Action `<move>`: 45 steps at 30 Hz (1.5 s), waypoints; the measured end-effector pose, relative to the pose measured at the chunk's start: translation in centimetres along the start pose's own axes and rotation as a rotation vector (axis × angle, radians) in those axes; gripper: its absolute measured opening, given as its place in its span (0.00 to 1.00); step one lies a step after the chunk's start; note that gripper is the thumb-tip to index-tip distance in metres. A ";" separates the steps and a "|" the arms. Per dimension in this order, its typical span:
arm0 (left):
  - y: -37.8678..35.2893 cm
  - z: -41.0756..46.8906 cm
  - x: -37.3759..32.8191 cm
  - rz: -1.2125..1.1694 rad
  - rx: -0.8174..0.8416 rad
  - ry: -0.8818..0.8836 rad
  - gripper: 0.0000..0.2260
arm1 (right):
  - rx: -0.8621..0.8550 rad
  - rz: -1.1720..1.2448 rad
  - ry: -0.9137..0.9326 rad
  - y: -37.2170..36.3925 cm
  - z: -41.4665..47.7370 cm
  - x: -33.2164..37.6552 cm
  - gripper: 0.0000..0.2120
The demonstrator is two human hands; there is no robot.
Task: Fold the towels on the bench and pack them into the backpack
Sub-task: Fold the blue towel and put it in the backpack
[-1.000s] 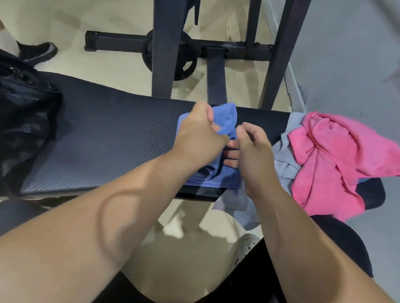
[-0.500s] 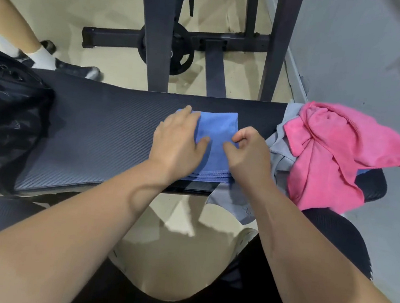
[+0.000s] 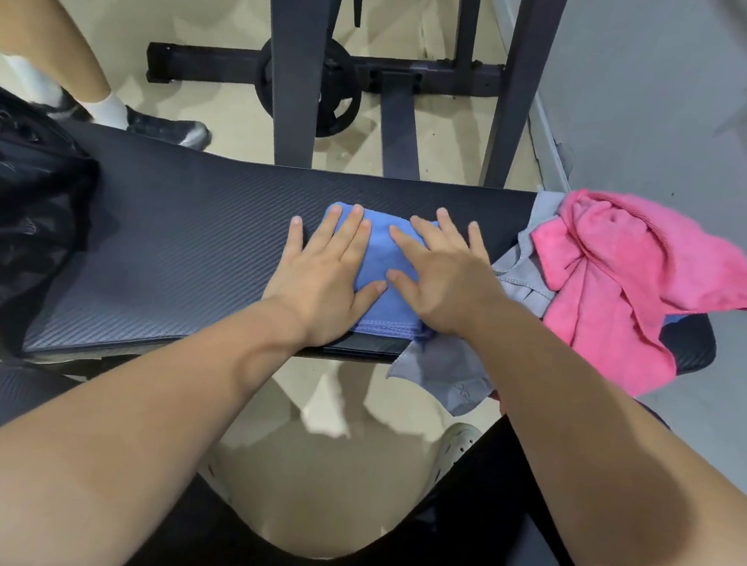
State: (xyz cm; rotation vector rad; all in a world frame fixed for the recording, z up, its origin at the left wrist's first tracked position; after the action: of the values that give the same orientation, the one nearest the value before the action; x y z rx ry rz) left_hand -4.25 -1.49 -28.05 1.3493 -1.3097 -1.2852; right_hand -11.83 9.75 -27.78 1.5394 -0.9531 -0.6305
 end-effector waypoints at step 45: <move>6.9 -4.2 6.4 0.068 -0.290 -0.021 0.10 | -0.282 0.204 0.204 6.2 -0.5 7.4 0.18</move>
State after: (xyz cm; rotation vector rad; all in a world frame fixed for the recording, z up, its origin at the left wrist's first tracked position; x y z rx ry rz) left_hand -1.45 -8.95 -21.44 1.0828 -1.1224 -1.3850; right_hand -8.94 3.72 -20.76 1.2129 -0.8151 -0.4321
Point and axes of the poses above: each hand's wrist, its own z-axis towards the middle knuckle, its own y-axis out of the back of the hand, x = y × z, the point moved 9 cm from there along z, towards the middle knuckle, and after that the axes turned 14 degrees about -y, right-handed, at the moved point
